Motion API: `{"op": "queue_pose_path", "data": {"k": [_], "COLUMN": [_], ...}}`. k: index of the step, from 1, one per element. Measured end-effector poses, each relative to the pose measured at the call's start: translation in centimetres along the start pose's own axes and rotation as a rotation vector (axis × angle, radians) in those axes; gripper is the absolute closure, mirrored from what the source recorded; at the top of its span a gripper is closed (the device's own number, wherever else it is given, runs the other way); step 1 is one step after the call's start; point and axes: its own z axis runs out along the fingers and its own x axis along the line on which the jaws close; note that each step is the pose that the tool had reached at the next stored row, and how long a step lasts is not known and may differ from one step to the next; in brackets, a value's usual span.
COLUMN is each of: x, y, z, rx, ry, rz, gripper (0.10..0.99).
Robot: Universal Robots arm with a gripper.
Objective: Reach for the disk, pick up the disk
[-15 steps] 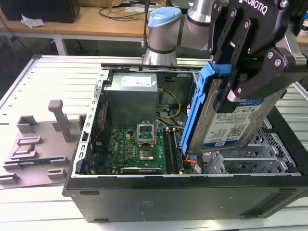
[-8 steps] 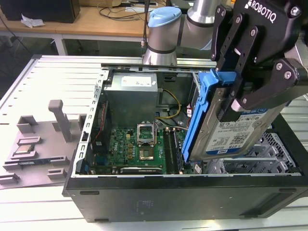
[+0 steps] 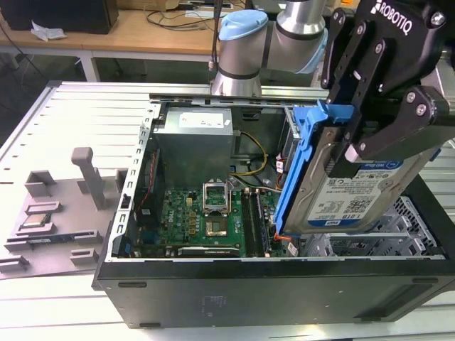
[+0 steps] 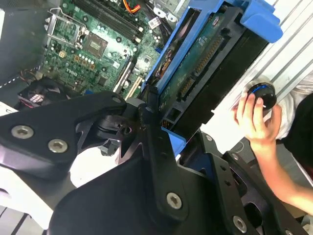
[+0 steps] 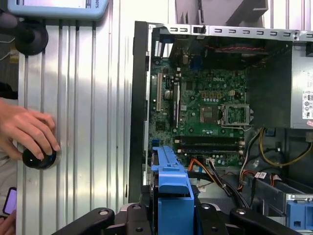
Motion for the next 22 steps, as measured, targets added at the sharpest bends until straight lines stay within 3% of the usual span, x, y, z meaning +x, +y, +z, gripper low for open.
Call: {"op": "queue_pose_path", "data": {"k": [5,9,22], "x": [-0.86,-1.43,-2.06], "y": [-1.73,-2.64,-4.19], "z": [-0.06,-0.09,-0.09], "rx": [0.0,0.0,0.0], "ry": [0.0001,0.0002,0.0002], "rz": [0.0,0.0,0.0], "gripper": [0.718,0.718,0.718]}}
